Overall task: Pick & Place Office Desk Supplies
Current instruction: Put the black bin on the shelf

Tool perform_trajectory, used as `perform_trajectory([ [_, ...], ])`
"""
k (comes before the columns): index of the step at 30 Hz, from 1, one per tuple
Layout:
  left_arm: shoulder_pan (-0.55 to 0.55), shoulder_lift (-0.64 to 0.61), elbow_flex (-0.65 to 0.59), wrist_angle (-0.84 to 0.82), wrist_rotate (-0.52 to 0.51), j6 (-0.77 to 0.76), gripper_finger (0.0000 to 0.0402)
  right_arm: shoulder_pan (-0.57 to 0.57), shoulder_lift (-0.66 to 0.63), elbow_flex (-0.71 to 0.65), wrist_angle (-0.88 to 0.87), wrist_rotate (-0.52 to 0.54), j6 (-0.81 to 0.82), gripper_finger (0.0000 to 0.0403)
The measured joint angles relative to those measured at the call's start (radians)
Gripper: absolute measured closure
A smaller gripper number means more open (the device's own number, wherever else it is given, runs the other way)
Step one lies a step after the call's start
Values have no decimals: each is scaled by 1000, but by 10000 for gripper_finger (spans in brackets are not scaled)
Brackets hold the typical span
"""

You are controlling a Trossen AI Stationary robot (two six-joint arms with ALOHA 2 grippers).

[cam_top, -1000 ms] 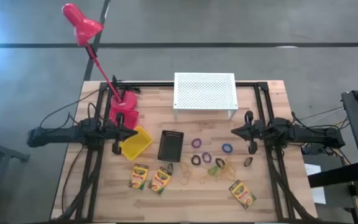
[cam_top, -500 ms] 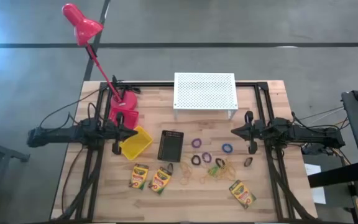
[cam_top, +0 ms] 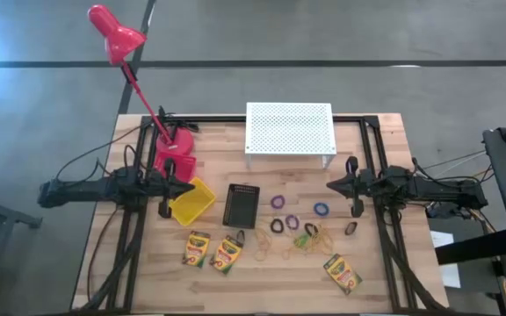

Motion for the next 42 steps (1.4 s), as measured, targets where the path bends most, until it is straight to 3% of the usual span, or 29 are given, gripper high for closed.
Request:
perform_trajectory([
  [6, 0, 0, 0, 0, 0, 0, 387, 0, 6, 0, 241, 25, 83, 394],
  [13, 0, 0, 0, 0, 0, -1, 387, 0, 77, 0, 271, -3, 136, 394],
  [21, 0, 0, 0, 0, 0, -3, 387, 0, 404, 0, 280, 26, 121, 374],
  [27, 0, 0, 0, 0, 0, -3, 387, 0, 718, 6, 463, 27, 126, 324],
  [33, 0, 0, 0, 0, 0, -3, 387, 0, 989, 199, 471, 23, 27, 268],
  [42, 0, 0, 0, 0, 0, 1, 387, 0, 1348, 679, 226, 16, -221, 210],
])
